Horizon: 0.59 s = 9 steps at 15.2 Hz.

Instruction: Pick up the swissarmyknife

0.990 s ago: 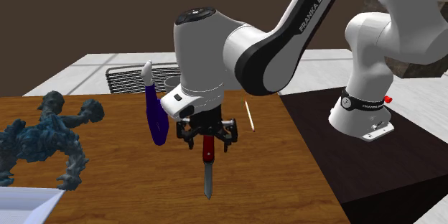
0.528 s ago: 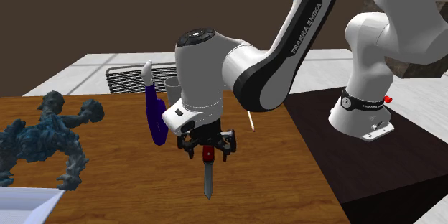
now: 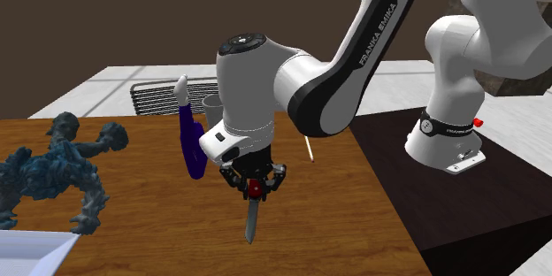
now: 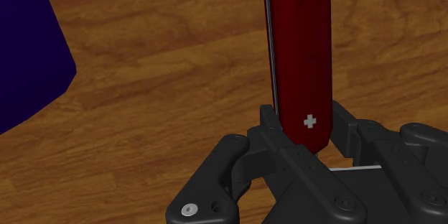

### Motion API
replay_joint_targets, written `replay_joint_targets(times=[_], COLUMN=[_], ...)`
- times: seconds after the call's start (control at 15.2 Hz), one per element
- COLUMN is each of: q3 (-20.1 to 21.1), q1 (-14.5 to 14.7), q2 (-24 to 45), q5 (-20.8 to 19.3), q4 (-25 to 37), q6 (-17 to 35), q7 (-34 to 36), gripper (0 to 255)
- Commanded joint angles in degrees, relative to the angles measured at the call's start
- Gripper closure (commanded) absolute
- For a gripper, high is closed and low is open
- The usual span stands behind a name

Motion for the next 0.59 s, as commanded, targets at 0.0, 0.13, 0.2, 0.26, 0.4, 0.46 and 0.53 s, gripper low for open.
replay_joint_targets(times=[0.0, 0.13, 0.2, 0.26, 0.4, 0.46, 0.53], q3=[0.0, 0.0, 0.1, 0.1, 0.1, 0.1, 0.1], q1=[0.0, 0.1, 0.1, 0.1, 0.1, 0.1, 0.1], q2=[0.3, 0.5, -0.2, -0.8, -2.1, -2.7, -3.3], q5=[0.0, 0.0, 0.0, 0.0, 0.1, 0.1, 0.1], q4=[-0.6, 0.2, 0.2, 0.2, 0.2, 0.2, 0.2], q6=[0.1, -0.6, -1.2, -1.9, -3.1, -3.8, -4.4], q7=[0.0, 0.1, 0.0, 0.0, -0.1, -0.1, -0.1], gripper=[255, 255, 255, 255, 255, 255, 255])
